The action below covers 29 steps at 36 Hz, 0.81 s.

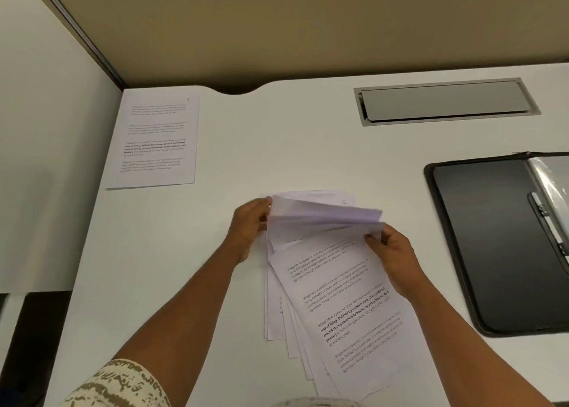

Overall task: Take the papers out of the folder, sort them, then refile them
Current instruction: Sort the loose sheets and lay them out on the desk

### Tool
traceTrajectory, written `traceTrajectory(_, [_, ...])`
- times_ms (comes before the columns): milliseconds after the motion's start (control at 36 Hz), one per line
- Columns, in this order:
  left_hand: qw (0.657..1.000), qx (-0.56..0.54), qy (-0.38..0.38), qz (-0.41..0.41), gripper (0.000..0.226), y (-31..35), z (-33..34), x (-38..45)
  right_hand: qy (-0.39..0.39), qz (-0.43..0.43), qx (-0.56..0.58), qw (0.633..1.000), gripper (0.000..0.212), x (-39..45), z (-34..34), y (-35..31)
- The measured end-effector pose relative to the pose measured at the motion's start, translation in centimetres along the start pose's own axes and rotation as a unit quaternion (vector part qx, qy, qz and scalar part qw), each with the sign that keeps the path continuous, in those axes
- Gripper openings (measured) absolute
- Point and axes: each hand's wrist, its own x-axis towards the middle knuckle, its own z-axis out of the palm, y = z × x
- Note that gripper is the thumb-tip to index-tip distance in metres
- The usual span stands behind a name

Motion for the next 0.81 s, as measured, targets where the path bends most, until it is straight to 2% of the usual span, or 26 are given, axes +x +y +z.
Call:
traceTrajectory(56, [0.97,0.181,0.111,0.116,0.015,-0.9,-0.4,0.8,-0.004,-0.012,-0.008,1.0,0.032,-0.3,-0.1,-0.2])
traceTrajectory(111, [0.923,0.299,0.13,0.204,0.021,-1.7,-1.2,1.4,-0.011,-0.02,-0.016,1.0,0.029,-0.5,-0.2,-0.3])
traceTrajectory(167, [0.888,0.366,0.112,0.255,0.033,-2.4,-2.0,2.0,-0.013,-0.027,-0.02,0.999,0.024,-0.7,-0.4,-0.2])
traceTrajectory(250, [0.823,0.516,0.066,0.227,0.061,-2.9,-2.6,2.5,-0.012,-0.027,-0.011,0.999,0.019,-0.9,-0.9,0.1])
traceTrajectory(333, [0.743,0.642,0.028,0.185,0.078,-3.3,-2.6,2.6,-0.013,-0.03,-0.019,0.999,0.016,-1.1,-1.1,0.2])
traceTrajectory(417, [0.716,0.671,0.02,0.189,0.077,-3.5,-2.6,2.5,-0.01,-0.035,-0.021,0.999,0.018,-1.2,-1.2,0.0])
traceTrajectory(583, [0.762,0.594,0.05,0.252,0.048,-3.4,-1.9,2.3,-0.011,-0.022,-0.016,1.0,0.025,-1.4,-1.5,0.0])
traceTrajectory(694, [0.83,0.493,0.084,0.247,0.024,-3.2,-1.2,2.4,0.006,0.001,-0.003,1.0,0.031,-1.1,-1.8,0.6])
traceTrajectory(806, [0.921,0.321,0.094,0.198,0.007,-2.4,-0.6,1.8,0.036,0.024,0.028,0.999,0.029,-0.8,-2.2,1.2])
